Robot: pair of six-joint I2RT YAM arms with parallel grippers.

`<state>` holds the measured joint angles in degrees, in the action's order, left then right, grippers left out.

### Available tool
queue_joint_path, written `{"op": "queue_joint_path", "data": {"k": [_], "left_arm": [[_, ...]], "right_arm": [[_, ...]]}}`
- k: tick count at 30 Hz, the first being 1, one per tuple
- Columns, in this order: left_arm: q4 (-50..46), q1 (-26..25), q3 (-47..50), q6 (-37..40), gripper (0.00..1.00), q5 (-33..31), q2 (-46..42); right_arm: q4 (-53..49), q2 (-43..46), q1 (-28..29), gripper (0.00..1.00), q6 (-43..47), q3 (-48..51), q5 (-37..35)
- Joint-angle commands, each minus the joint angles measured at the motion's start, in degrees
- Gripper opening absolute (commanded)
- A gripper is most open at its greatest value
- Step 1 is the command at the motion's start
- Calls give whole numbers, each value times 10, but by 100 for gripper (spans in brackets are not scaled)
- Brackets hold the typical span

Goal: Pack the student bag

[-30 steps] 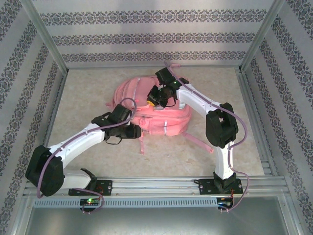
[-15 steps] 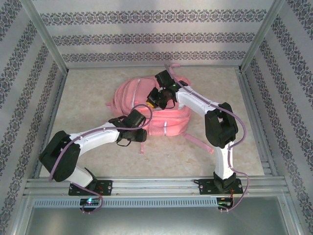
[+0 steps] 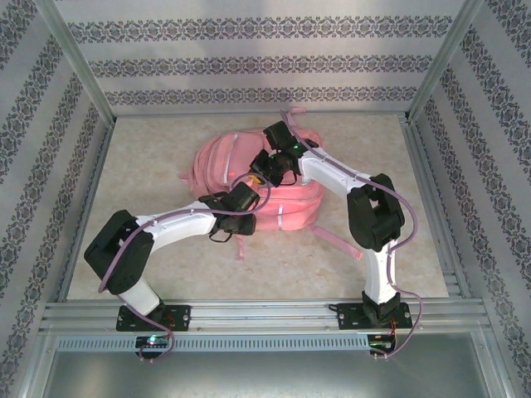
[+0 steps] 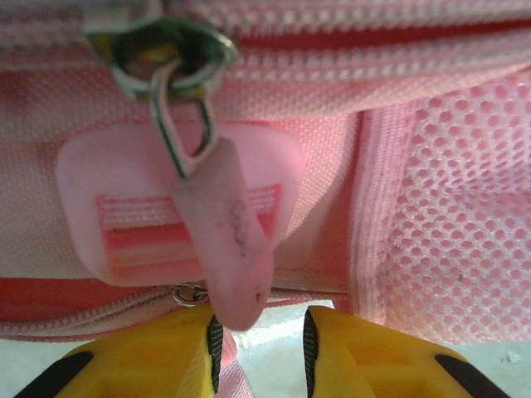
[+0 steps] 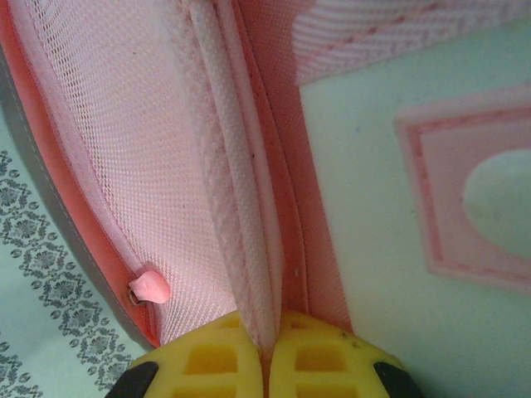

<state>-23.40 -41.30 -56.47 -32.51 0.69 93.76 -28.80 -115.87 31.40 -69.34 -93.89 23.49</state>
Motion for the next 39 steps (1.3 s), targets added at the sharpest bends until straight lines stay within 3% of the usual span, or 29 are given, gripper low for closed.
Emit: {"op": "queue_joint_path", "data": {"k": [1, 9, 19, 31, 33, 37, 39], "left_arm": [[-22, -8, -11, -13, 33, -34, 15], [-50, -8, -4, -17, 30, -72, 13], [-31, -8, -5, -23, 32, -61, 32], [-2, -4, 10, -27, 18, -85, 47], [8, -3, 14, -26, 20, -82, 47], [16, -2, 19, -29, 45, -83, 50], [18, -2, 21, -31, 49, -82, 55]], "right_arm": [[14, 13, 0, 0, -28, 7, -13], [16, 9, 2, 0, -33, 9, -9], [21, 9, 2, 0, -34, 13, -4], [40, 14, 2, 0, -42, 28, 7], [42, 14, 1, 0, -42, 31, 8], [44, 14, 0, 0, -43, 31, 11], [45, 14, 0, 0, -44, 30, 11]]}}
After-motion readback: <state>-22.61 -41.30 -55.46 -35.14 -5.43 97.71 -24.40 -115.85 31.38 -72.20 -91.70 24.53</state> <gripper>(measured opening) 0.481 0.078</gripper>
